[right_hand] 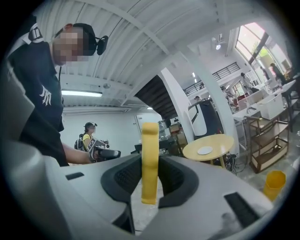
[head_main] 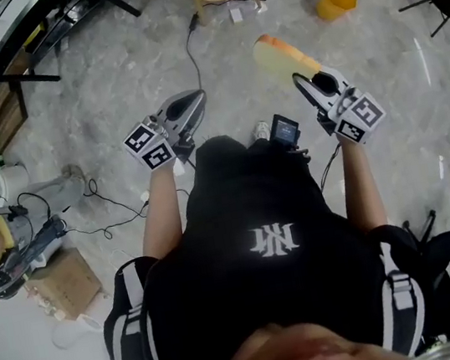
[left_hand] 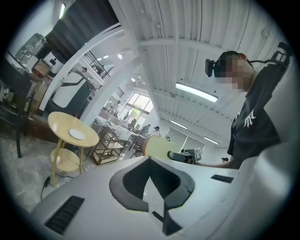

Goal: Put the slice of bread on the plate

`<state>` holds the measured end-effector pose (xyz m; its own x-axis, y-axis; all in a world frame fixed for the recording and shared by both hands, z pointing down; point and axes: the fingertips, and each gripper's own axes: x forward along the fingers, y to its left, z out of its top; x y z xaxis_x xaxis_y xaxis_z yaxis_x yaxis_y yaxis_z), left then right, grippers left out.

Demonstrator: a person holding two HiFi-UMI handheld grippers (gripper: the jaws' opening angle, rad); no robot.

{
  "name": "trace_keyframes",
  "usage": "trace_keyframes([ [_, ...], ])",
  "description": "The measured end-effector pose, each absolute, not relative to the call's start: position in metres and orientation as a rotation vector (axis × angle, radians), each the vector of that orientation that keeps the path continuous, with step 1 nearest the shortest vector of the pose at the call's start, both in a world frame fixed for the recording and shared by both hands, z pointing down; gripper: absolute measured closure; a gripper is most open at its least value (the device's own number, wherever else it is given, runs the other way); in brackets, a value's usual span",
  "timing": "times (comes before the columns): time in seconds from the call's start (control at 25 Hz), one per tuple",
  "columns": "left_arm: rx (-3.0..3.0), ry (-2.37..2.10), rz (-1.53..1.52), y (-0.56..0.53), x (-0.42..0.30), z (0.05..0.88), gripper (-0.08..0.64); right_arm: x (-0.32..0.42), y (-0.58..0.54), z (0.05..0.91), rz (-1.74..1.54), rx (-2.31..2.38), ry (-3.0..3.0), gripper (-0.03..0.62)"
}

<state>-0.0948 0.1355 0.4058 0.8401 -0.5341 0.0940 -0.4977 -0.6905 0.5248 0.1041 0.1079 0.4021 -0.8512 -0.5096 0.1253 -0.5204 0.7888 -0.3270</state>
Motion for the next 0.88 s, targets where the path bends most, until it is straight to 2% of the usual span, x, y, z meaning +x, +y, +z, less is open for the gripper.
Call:
trace_keyframes([
  [0.24,2.469,-0.783,-0.052,0.091,-0.113,0.418,0.548,0.103,0.059,0.412,0.556,0.852,-2.925,0.499],
  [0.72,2.504,-0.722,-0.140,-0.116,-0.165,0.433,0.548,0.055,-0.126,0.418,0.596,0.897,-2.817,0.500],
  [0.88,2.556,-0.648,-0.026,-0.163,-0.180,0.446,0.548,0.032,-0.181,0.399,0.534,0.929,-2.822,0.500],
])
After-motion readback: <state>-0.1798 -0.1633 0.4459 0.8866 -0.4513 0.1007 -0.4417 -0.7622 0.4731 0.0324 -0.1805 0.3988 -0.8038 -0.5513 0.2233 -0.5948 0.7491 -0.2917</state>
